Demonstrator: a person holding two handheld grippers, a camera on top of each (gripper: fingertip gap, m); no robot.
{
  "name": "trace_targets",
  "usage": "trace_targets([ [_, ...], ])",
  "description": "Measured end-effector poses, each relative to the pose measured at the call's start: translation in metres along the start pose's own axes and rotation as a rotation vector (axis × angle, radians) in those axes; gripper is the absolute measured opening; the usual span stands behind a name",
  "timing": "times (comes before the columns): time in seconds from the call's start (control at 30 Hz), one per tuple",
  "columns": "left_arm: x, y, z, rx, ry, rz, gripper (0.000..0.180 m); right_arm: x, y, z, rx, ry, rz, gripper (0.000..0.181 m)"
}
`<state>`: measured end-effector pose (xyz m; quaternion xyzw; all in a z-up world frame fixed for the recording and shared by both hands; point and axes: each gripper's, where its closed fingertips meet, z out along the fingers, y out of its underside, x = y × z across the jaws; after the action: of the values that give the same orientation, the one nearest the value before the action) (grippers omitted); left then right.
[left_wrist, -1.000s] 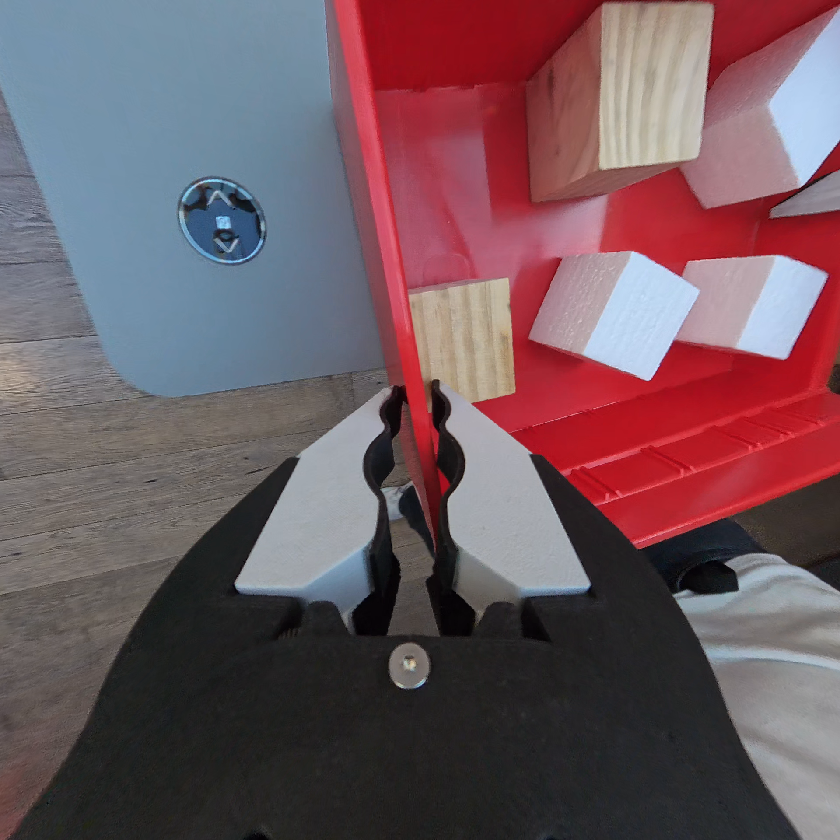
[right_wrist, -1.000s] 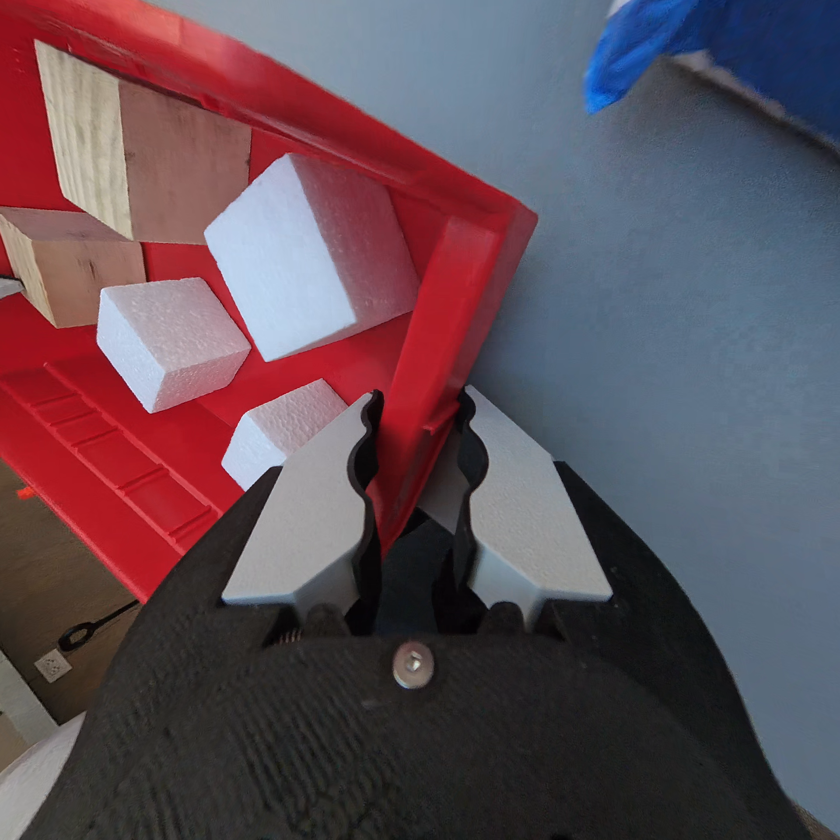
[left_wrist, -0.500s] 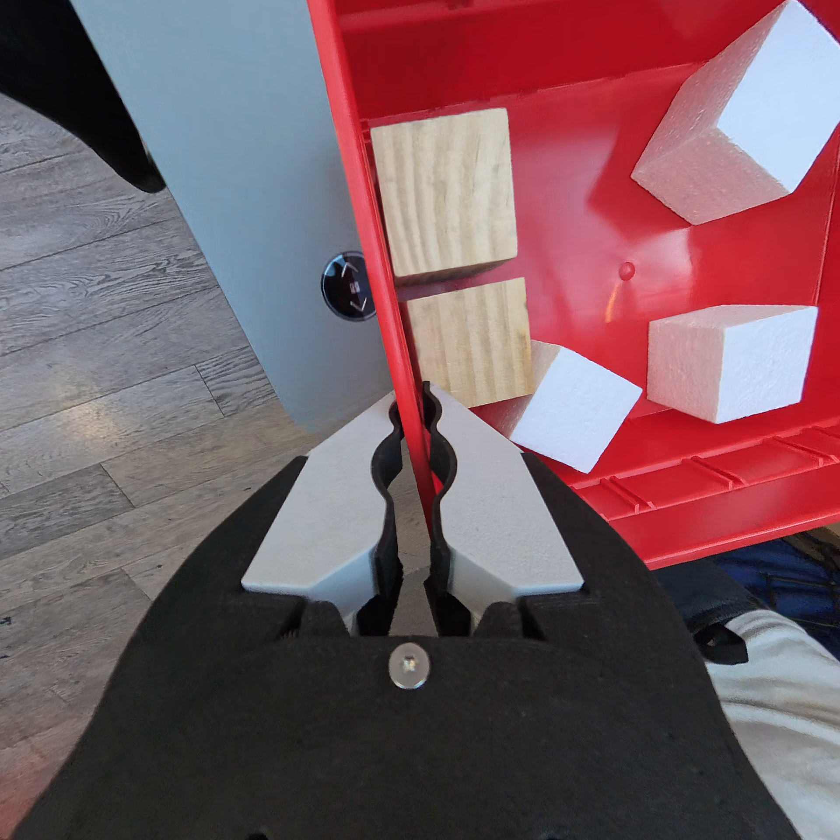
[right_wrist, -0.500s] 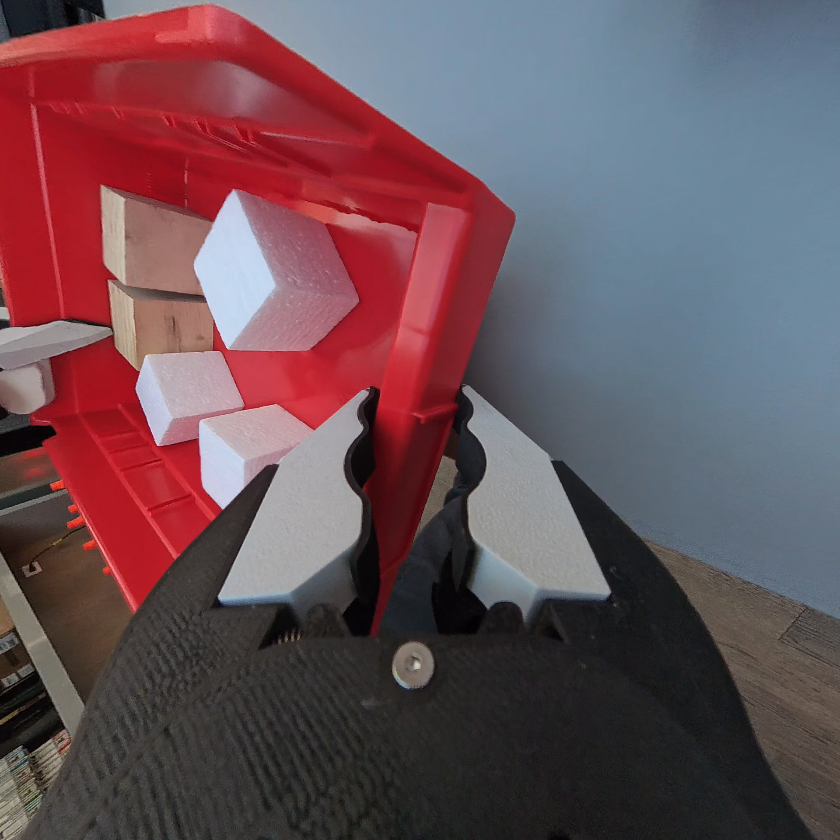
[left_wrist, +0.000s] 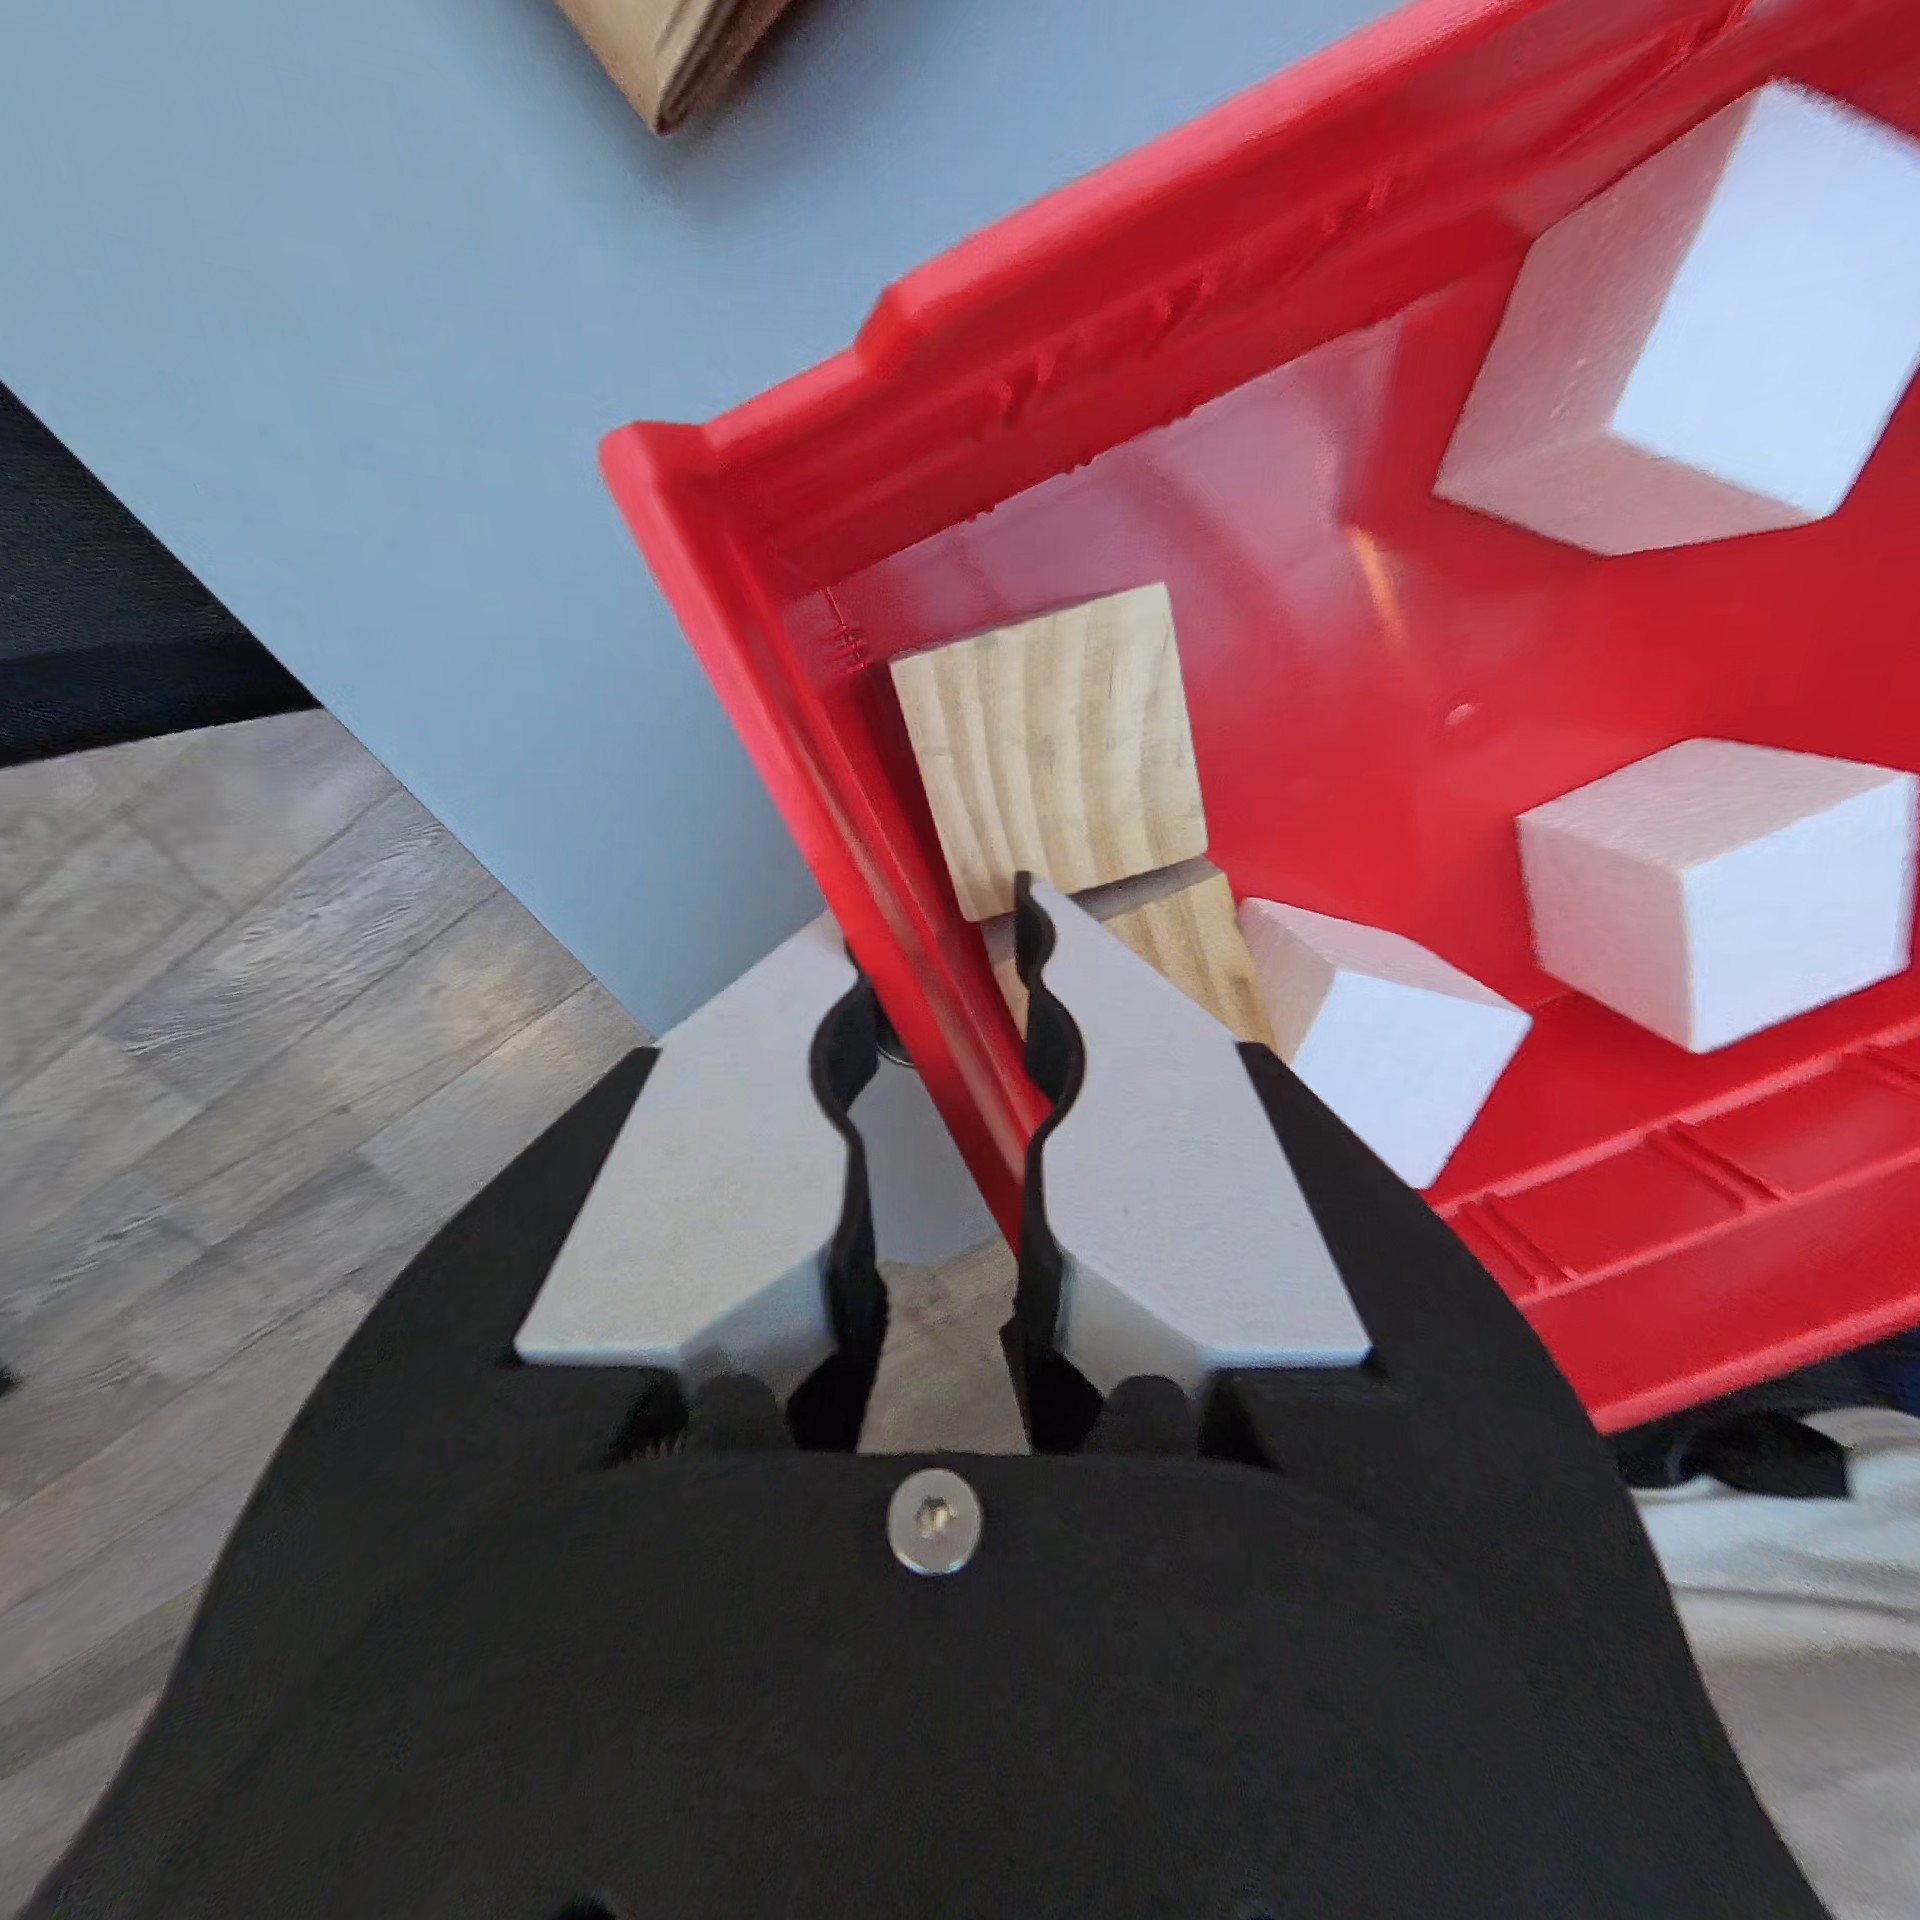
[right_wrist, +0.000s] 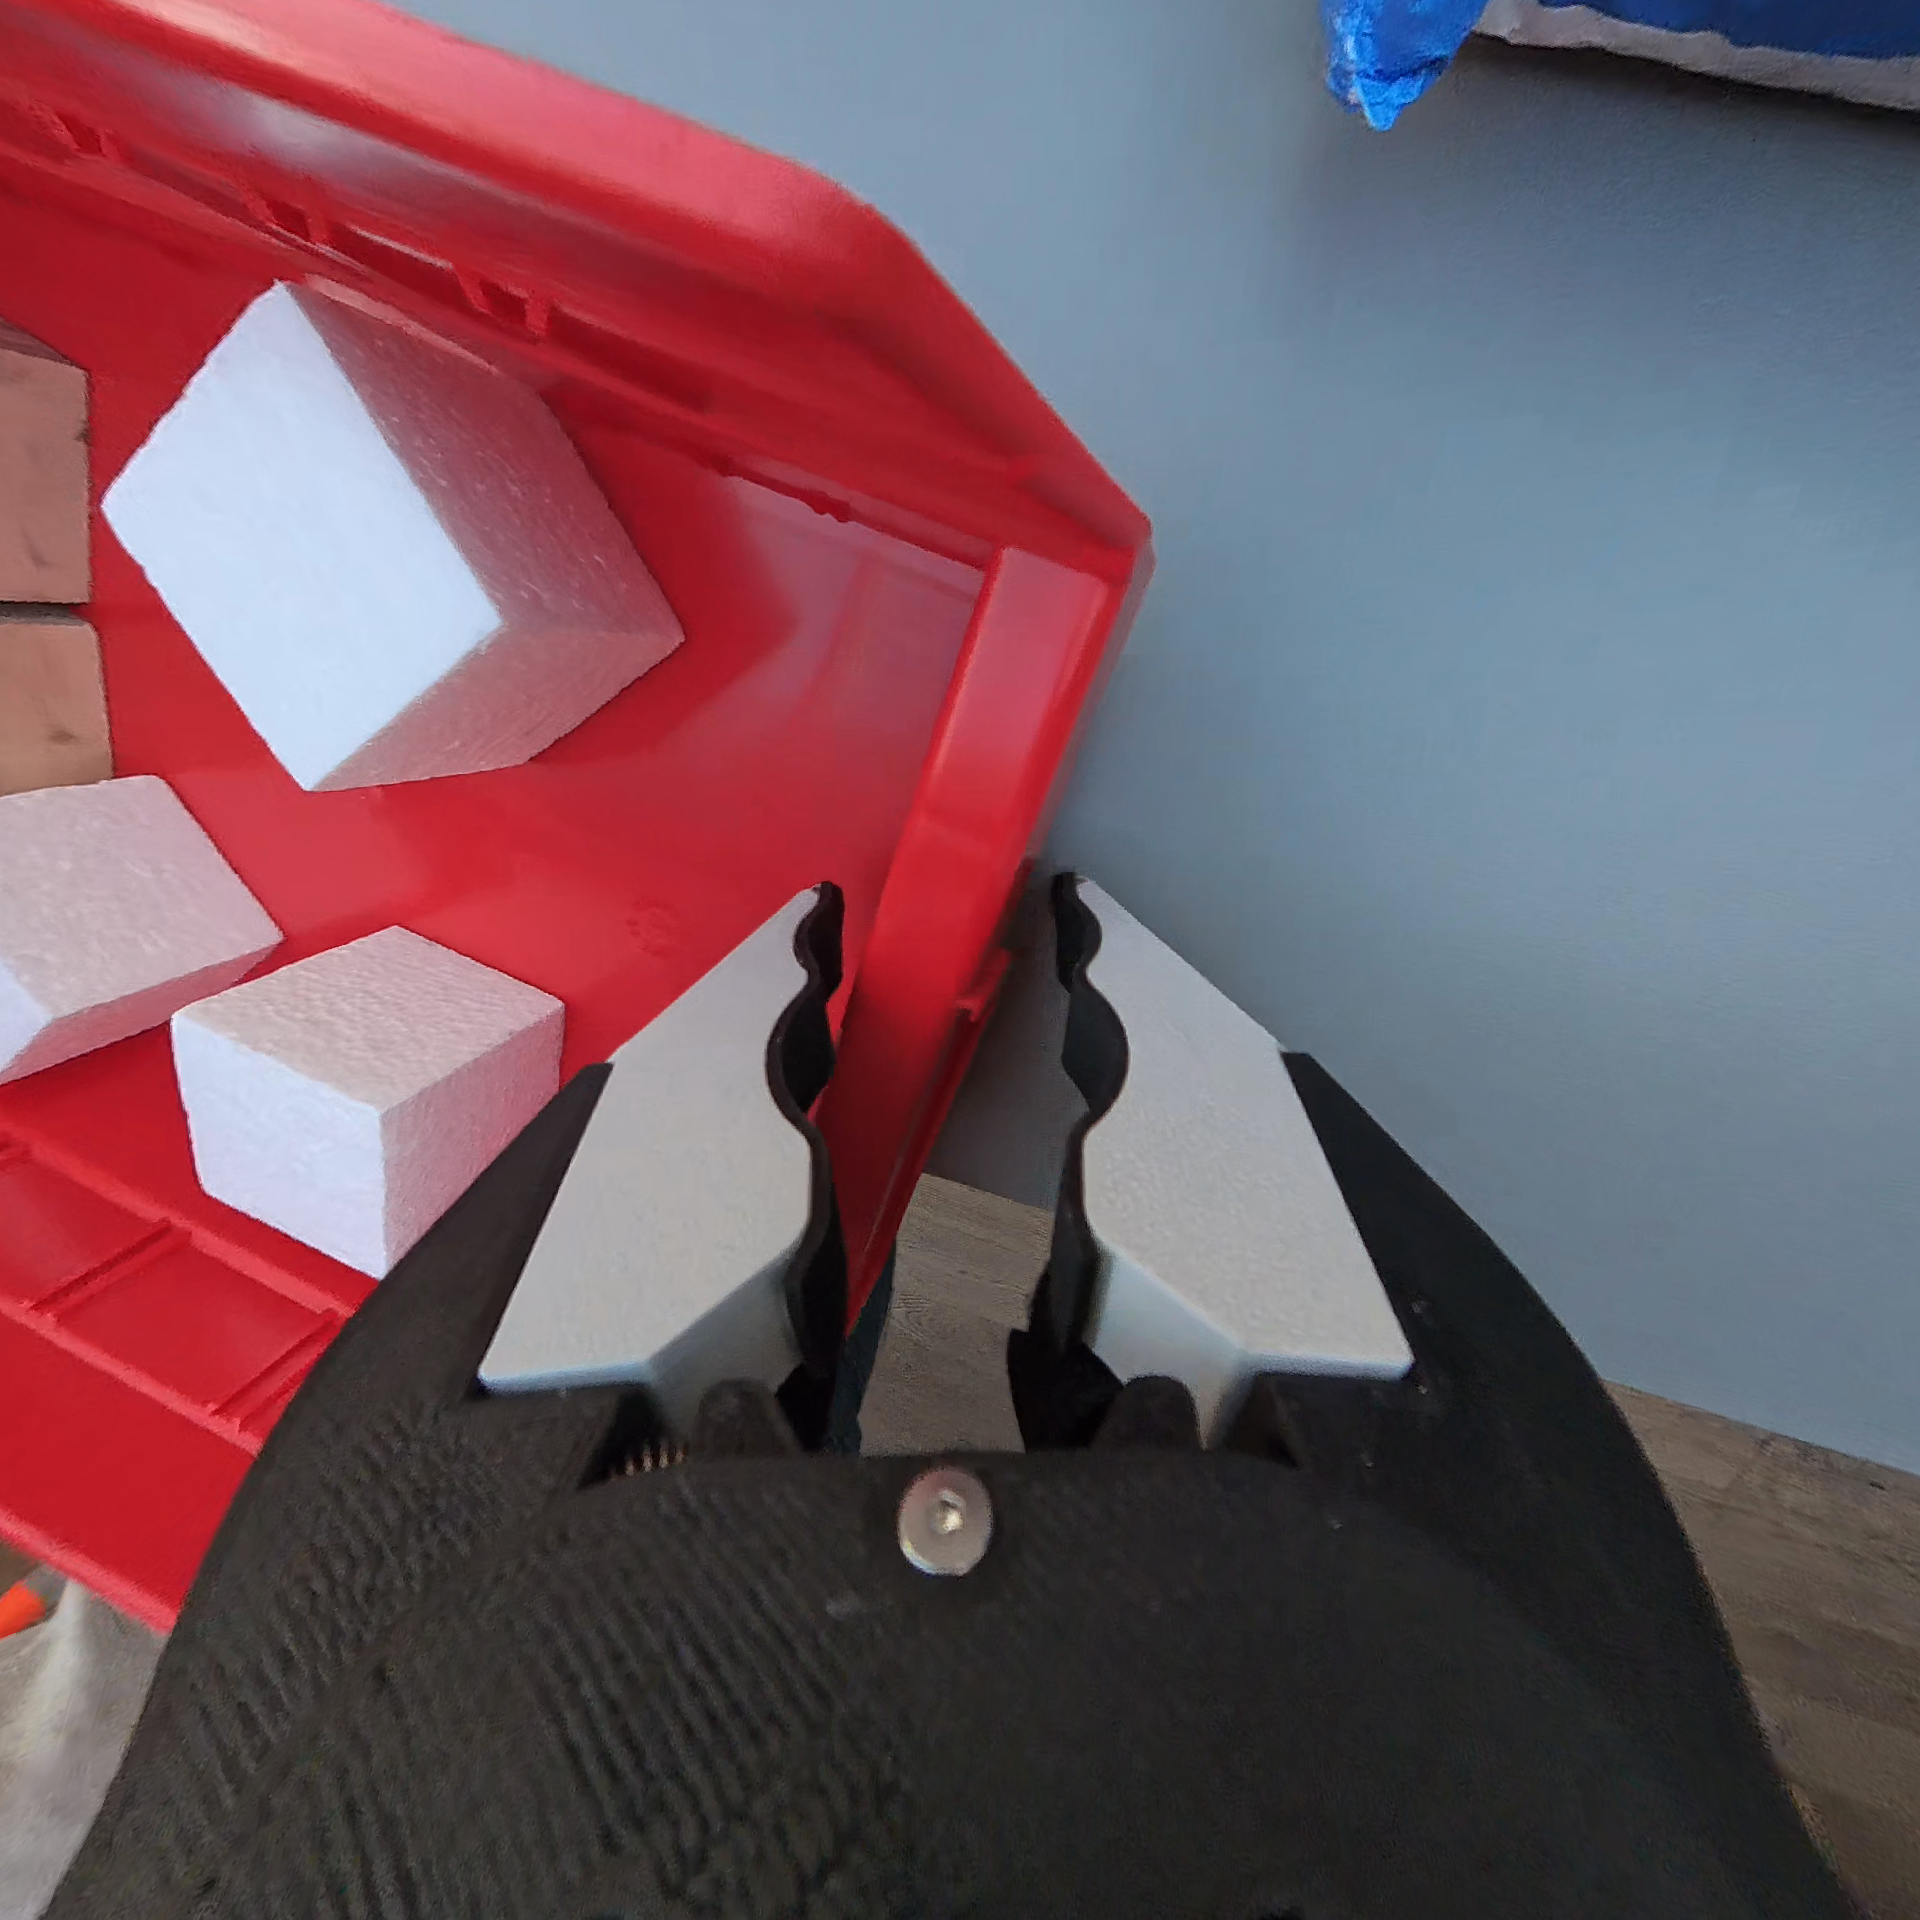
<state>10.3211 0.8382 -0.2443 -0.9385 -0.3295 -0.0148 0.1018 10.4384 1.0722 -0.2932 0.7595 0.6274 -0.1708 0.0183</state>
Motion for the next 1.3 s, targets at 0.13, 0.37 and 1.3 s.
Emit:
trace_targets([
  [0.13,0.027,-0.015,0.010,0.008,0.018,0.148,0.033,0.019,0.014,-0.008,-0.003,0.090,0.027,0.041],
  [0.37,0.027,-0.004,0.003,-0.076,0.024,0.144,0.039,0.022,0.019,-0.009,0.006,0.058,0.049,0.039],
  [1.3,-0.219,0.170,-0.117,-0.246,-0.049,0.076,0.002,-0.304,0.010,0.045,-0.052,-0.031,0.091,0.022],
])
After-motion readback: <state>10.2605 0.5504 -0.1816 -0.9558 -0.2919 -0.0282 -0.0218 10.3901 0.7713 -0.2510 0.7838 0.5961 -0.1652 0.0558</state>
